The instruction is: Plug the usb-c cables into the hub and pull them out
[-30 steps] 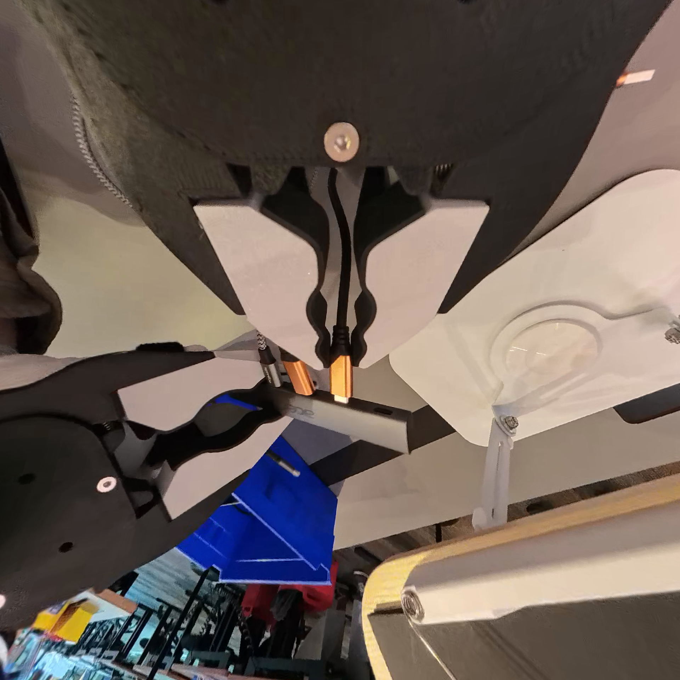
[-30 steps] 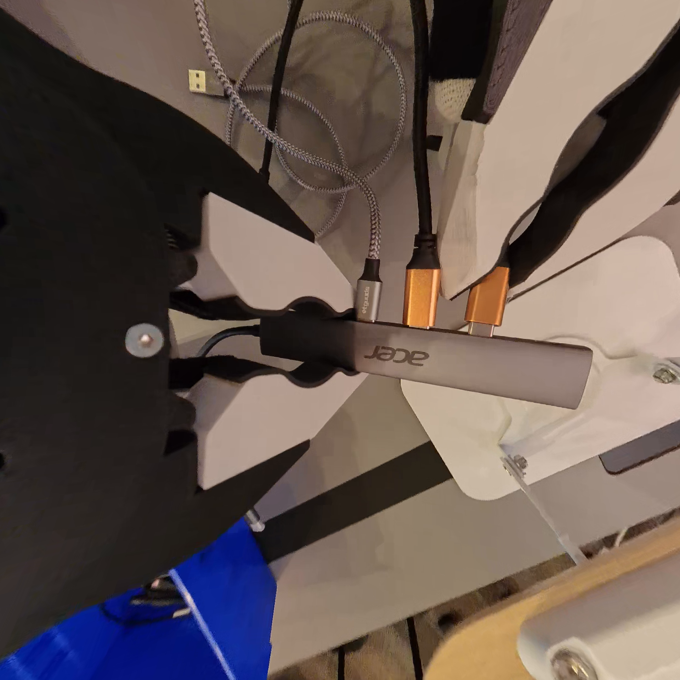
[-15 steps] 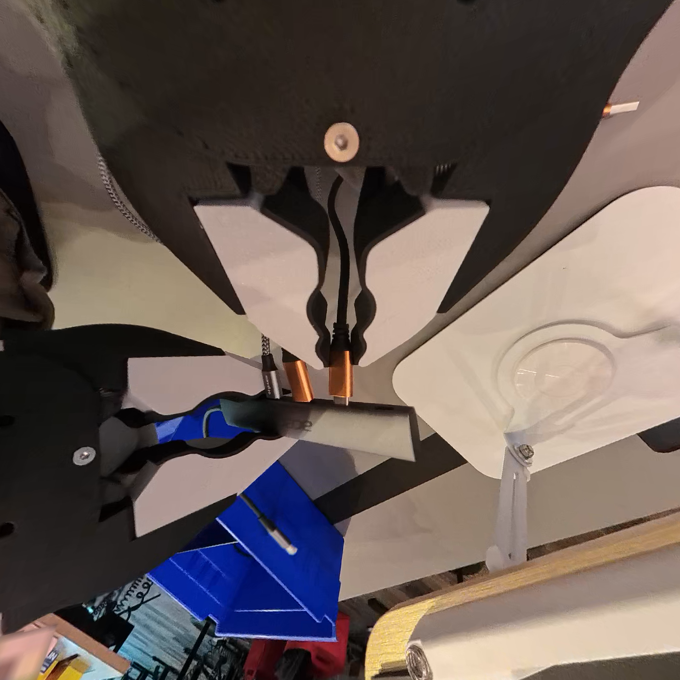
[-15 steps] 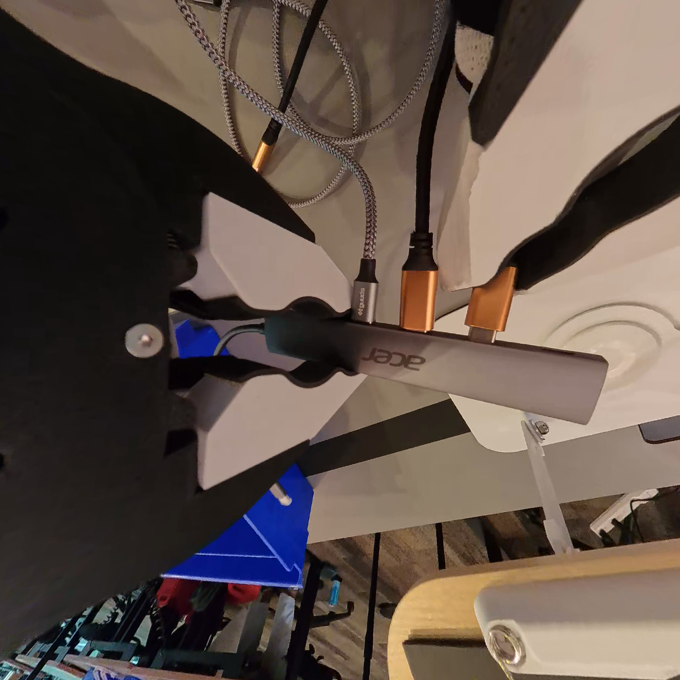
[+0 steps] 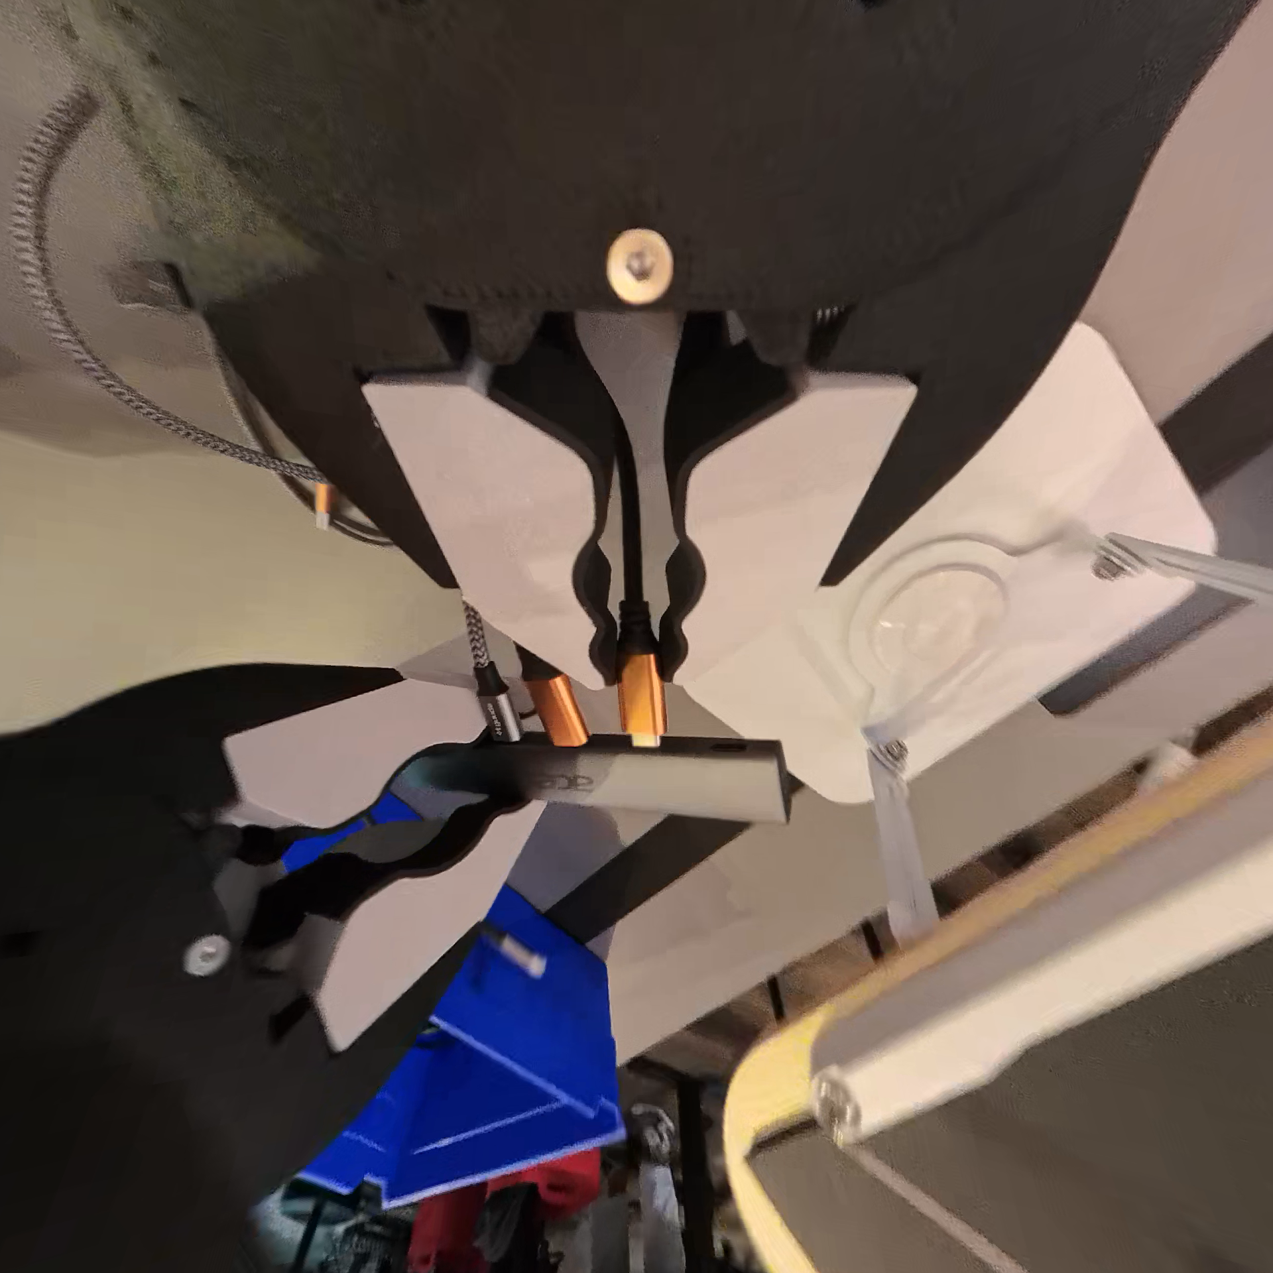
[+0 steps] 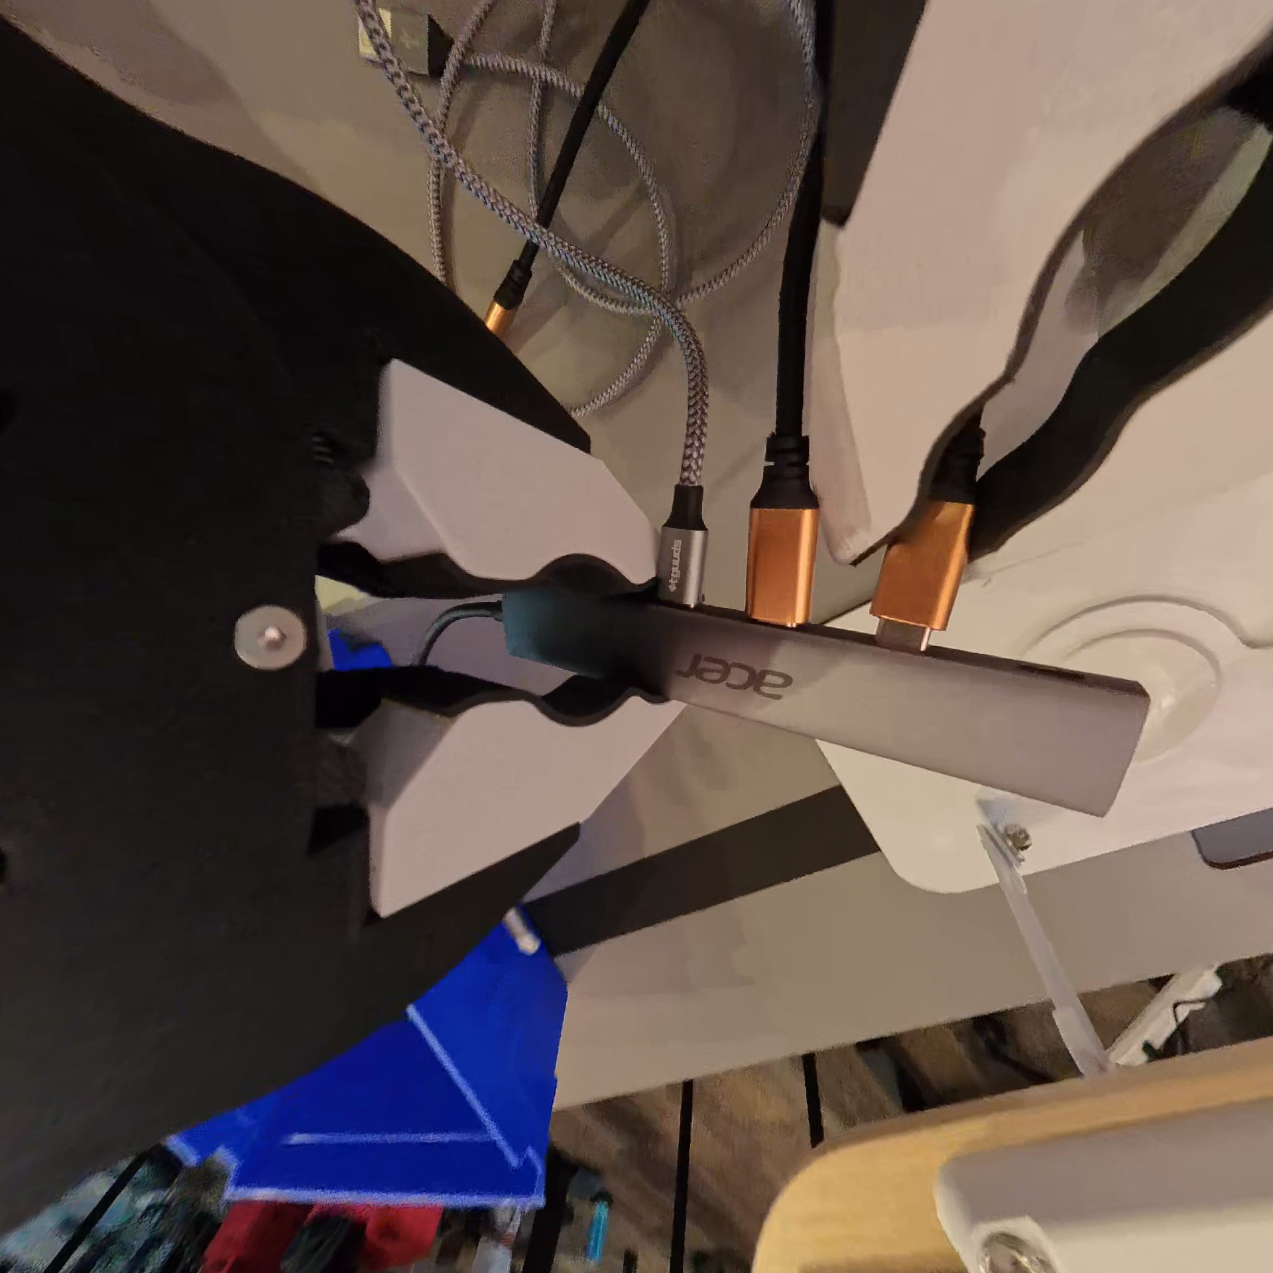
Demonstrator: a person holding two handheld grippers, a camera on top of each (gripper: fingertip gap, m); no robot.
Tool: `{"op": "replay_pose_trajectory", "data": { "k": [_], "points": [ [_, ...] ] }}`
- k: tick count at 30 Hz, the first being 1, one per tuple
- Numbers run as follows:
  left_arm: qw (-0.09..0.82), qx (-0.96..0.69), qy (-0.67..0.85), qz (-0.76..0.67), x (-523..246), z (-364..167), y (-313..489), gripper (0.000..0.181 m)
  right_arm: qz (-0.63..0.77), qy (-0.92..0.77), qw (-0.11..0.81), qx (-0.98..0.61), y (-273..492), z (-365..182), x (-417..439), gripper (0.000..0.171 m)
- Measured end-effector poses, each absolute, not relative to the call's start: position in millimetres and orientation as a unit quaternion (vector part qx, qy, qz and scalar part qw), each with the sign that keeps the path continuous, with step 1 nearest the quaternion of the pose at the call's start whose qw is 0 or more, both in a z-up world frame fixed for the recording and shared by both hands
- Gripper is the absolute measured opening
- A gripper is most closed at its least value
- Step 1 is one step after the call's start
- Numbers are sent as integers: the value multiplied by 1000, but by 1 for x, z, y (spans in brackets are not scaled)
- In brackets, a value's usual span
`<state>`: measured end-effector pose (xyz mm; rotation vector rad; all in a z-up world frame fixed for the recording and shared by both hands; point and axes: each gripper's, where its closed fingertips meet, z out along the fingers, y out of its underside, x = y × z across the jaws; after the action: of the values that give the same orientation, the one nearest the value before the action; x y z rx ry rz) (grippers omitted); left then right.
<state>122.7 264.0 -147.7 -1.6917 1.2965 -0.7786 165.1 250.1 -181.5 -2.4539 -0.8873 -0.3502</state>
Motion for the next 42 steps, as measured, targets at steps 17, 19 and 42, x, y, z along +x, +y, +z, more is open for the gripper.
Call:
{"op": "replay_pose_trajectory", "data": {
  "k": [17, 19, 42],
  "points": [
    [617, -508, 572, -181, 125, -110, 256, 13, 61, -315, 283, -904, 239, -181, 139, 16],
    [625, -501, 573, -172, 125, -109, 256, 13, 45, -318, 279, -905, 238, -180, 140, 16],
    [642, -476, 576, -171, 119, -93, 250, 13, -35, -346, 269, -898, 235, -166, 136, 17]
  ]
}}
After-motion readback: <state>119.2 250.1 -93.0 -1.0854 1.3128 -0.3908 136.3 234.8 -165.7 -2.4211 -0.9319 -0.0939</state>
